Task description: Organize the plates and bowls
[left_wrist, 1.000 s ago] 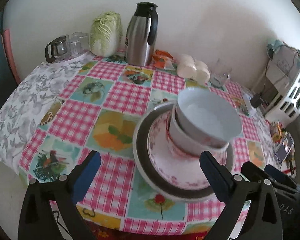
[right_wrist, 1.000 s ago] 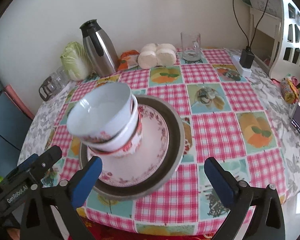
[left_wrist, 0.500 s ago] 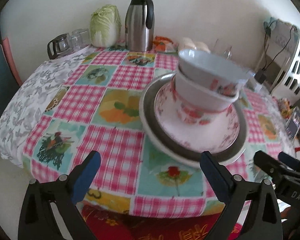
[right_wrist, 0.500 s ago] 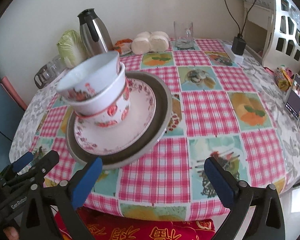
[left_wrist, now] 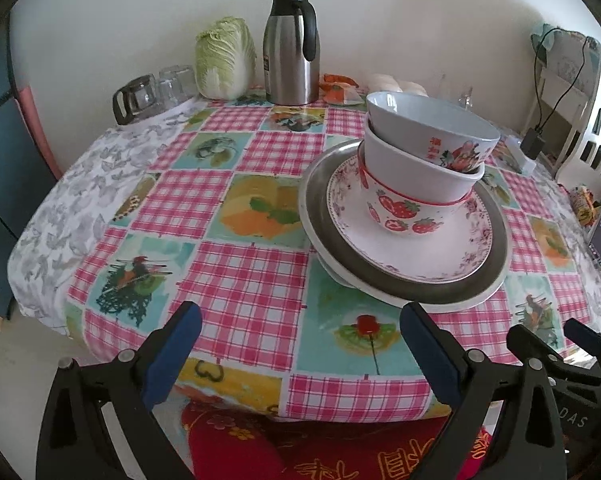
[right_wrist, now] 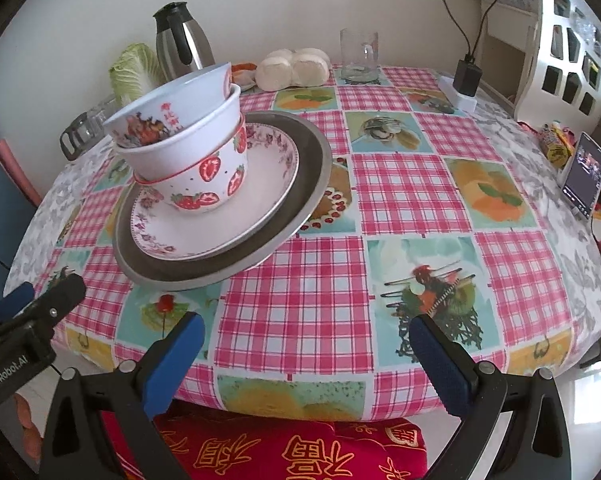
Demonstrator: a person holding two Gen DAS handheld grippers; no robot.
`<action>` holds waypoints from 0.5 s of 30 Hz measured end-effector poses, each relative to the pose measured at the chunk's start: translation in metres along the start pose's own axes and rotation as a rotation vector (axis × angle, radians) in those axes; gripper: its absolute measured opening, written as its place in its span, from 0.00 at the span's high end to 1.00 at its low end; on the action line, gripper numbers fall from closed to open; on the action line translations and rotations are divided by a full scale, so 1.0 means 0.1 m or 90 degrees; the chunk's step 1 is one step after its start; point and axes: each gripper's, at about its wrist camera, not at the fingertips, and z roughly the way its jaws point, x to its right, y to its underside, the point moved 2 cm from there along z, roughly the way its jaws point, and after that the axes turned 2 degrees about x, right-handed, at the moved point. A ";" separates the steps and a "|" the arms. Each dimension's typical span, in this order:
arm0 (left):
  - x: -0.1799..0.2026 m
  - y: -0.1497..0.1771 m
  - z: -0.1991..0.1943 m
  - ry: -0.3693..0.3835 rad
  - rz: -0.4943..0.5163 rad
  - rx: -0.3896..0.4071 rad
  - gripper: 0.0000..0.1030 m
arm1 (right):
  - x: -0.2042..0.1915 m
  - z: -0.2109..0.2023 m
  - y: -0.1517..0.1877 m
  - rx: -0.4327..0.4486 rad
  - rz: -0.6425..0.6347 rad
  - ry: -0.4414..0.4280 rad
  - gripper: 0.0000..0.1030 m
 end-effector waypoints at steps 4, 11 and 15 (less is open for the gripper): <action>0.02 0.01 -0.01 -0.022 0.012 0.000 0.04 | 0.03 0.01 0.04 0.005 0.007 0.000 0.00; 0.02 0.03 0.06 -0.026 0.014 -0.022 0.04 | 0.05 0.00 0.06 0.013 0.012 -0.001 0.00; 0.02 0.03 0.08 -0.030 0.014 -0.027 0.04 | 0.05 -0.01 0.05 0.019 0.015 -0.003 0.00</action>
